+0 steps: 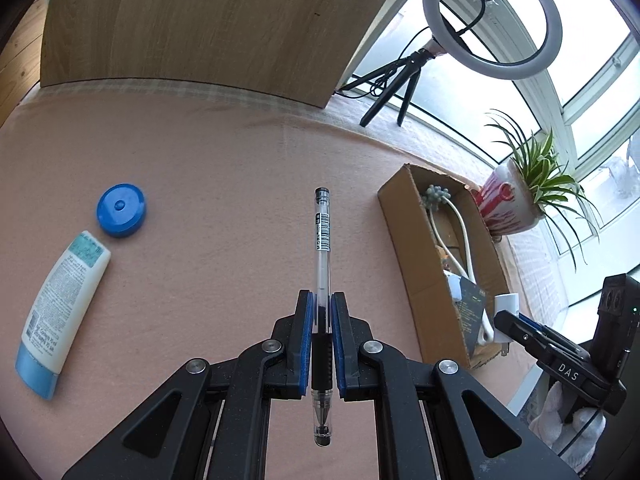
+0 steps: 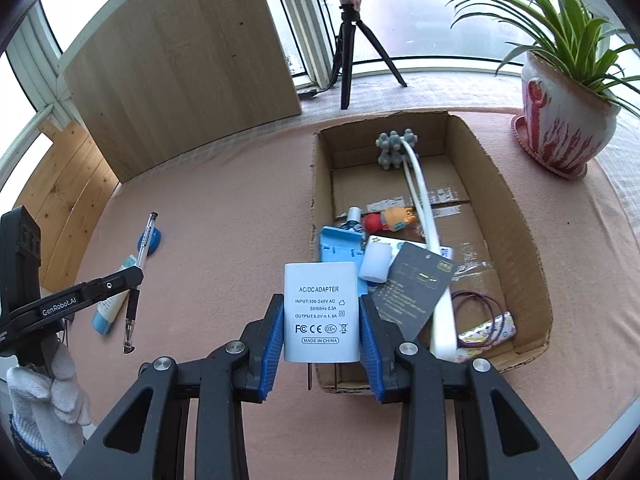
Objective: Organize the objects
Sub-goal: 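Carry the pen and adapter over the box and open both tools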
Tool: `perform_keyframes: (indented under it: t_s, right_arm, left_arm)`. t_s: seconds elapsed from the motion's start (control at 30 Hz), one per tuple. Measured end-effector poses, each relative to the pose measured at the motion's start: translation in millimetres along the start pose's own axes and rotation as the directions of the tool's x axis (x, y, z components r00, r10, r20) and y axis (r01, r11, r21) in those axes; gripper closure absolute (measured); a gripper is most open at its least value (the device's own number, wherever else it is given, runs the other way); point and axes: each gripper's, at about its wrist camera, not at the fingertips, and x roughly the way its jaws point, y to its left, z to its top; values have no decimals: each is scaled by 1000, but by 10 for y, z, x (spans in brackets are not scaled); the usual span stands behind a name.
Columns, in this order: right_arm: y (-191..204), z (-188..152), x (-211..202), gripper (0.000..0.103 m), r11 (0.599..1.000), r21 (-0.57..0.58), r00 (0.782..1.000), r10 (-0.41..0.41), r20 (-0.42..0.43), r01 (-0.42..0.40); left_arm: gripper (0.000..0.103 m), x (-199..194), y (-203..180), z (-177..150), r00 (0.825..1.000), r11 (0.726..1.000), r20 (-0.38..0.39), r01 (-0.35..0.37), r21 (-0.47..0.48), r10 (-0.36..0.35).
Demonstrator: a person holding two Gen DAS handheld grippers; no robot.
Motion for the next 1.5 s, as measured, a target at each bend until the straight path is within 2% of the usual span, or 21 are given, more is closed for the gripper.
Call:
perform_keyframes:
  t_s: [0.23, 0.47, 0.83, 1.03, 1.07, 1.13, 1.17, 1.23, 1.3, 1.5]
  right_arm:
    - [-460, 101, -88, 71, 998, 44, 999, -47, 26, 46]
    - [-750, 122, -21, 71, 995, 64, 997, -79, 18, 78]
    - [-960, 98, 74, 71, 994, 77, 997, -80, -1, 79]
    - [-984, 99, 78, 71, 995, 77, 998, -66, 0, 65]
    - [-975, 101, 81, 71, 995, 74, 998, -61, 3, 60]
    - [-945, 95, 82, 70, 997, 62, 998, -56, 6, 56]
    - [-928, 93, 83, 69, 997, 55, 998, -61, 5, 60]
    - [-894, 86, 91, 62, 997, 41, 998, -63, -2, 63]
    - [-862, 70, 80, 59, 997, 34, 997, -71, 3, 71]
    - [-805, 42, 47, 58, 997, 48, 998, -66, 14, 65]
  left_arm:
    - [93, 337, -525, 195, 999, 998, -6, 42, 46, -42]
    - [93, 631, -985, 351, 996, 994, -20, 90, 67, -89]
    - [93, 1197, -1527, 472, 995, 991, -42, 90, 99, -87]
    - [93, 1310, -1670, 439, 996, 988, -53, 73, 133, -66]
    - [91, 1305, -1684, 436, 996, 988, -56, 76, 138, -68]
    - [78, 1272, -1692, 424, 996, 986, -58, 77, 148, -69]
    - [77, 1247, -1695, 419, 997, 985, -52, 71, 155, -64]
    - [76, 1196, -1682, 405, 997, 984, -47, 67, 165, -60]
    - [76, 1139, -1647, 398, 997, 984, -45, 65, 165, -58]
    - [76, 913, -1400, 369, 999, 990, -27, 49, 132, -46]
